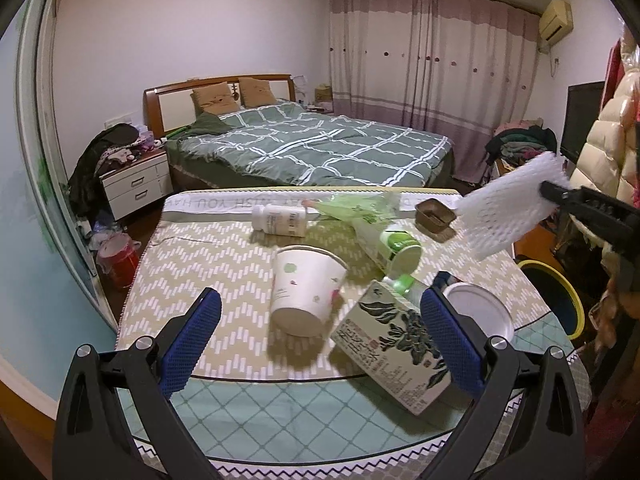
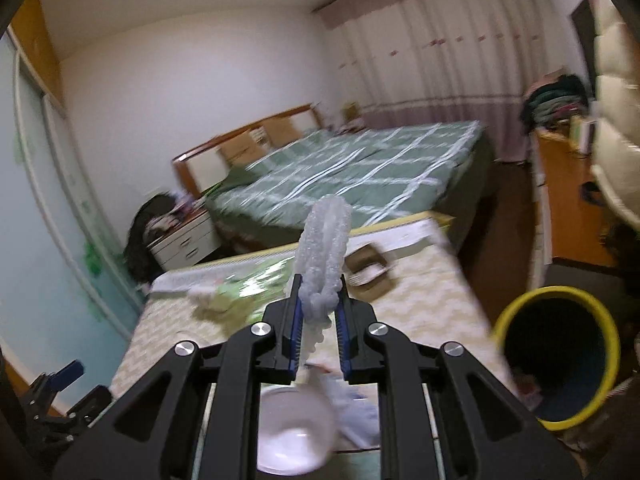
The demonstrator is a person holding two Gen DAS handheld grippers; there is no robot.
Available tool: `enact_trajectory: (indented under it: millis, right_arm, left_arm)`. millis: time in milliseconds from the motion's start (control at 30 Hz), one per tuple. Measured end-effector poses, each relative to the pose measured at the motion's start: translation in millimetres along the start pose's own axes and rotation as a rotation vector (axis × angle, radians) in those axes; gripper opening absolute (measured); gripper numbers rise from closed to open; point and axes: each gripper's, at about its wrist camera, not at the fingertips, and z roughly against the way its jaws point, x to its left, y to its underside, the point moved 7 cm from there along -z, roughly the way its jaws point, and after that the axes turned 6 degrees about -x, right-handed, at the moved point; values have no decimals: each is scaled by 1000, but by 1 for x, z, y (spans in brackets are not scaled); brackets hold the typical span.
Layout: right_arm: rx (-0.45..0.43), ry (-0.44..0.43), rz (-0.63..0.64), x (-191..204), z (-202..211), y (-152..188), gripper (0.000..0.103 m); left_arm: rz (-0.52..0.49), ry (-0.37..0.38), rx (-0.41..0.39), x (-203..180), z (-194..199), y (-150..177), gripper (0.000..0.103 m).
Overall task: Collect trash
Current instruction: 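Carry the foam sleeve to the bin and open the right gripper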
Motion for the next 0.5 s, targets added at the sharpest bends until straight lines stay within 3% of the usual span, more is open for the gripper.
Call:
enact_trajectory:
  millis: [200,500]
  right_arm:
    - [-58,190,-42,-72,22,-9,14]
    - [-14,421,-109,-168,23,15,14]
  left_arm:
    - [-27,18,9,-17,0,3,98]
    - [-71,37,28,-41,-4,7,98]
